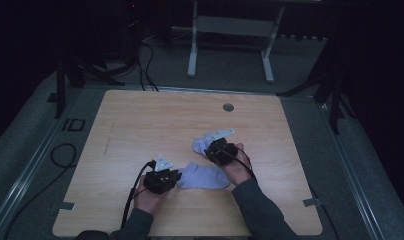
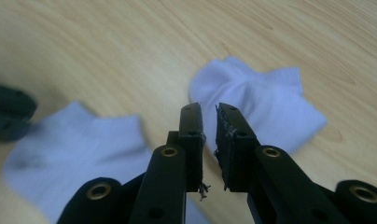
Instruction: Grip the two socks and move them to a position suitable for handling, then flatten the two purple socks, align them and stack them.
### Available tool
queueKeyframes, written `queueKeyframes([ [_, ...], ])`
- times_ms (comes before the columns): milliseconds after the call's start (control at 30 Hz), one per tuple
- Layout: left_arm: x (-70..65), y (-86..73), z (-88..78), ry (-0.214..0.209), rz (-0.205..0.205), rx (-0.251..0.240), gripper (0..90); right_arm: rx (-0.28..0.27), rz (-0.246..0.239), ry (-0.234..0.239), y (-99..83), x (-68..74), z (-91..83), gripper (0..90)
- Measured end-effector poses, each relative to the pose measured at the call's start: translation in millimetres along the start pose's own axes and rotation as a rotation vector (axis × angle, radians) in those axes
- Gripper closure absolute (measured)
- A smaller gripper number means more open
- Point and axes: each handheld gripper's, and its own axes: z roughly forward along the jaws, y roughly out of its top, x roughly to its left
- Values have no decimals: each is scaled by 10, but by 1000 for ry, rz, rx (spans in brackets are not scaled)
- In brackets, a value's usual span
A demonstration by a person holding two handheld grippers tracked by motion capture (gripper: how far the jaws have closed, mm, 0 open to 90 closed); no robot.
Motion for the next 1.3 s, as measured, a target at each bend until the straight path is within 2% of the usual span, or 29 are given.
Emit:
queueKeyframes([
  [133, 7, -2, 4, 8, -4, 3, 775, 23, -2, -2, 130, -31, 159, 803],
  [300, 20, -2, 2, 16, -9, 2, 775, 48, 31, 3, 219, -109, 326, 798],
  [567, 27, -5, 3, 19, -10, 5, 774, 84, 69, 2, 266, -239, 460, 776],
  [667, 15, -10, 13, 22, -4, 6, 768, 88, 95, 22, 259, -275, 485, 771],
  [800, -7, -13, 23, 23, 3, 10, 767, 105, 118, 22, 252, -266, 532, 756],
  [933, -13, -14, 30, 23, 4, 9, 767, 94, 125, 59, 269, -233, 560, 726],
  [1067, -17, -15, 31, 24, 3, 10, 767, 129, 131, 66, 264, -194, 644, 703],
  [1133, -20, -15, 31, 23, 2, 11, 767, 154, 135, 61, 250, -192, 712, 739],
  [1167, -21, -16, 31, 23, 2, 11, 767, 167, 133, 58, 239, -191, 745, 790],
  [1233, -21, -16, 30, 24, 1, 10, 767, 167, 130, 47, 242, -197, 752, 843],
  [1300, -22, -16, 34, 23, 1, 12, 767, 177, 141, 60, 246, -206, 745, 882],
])
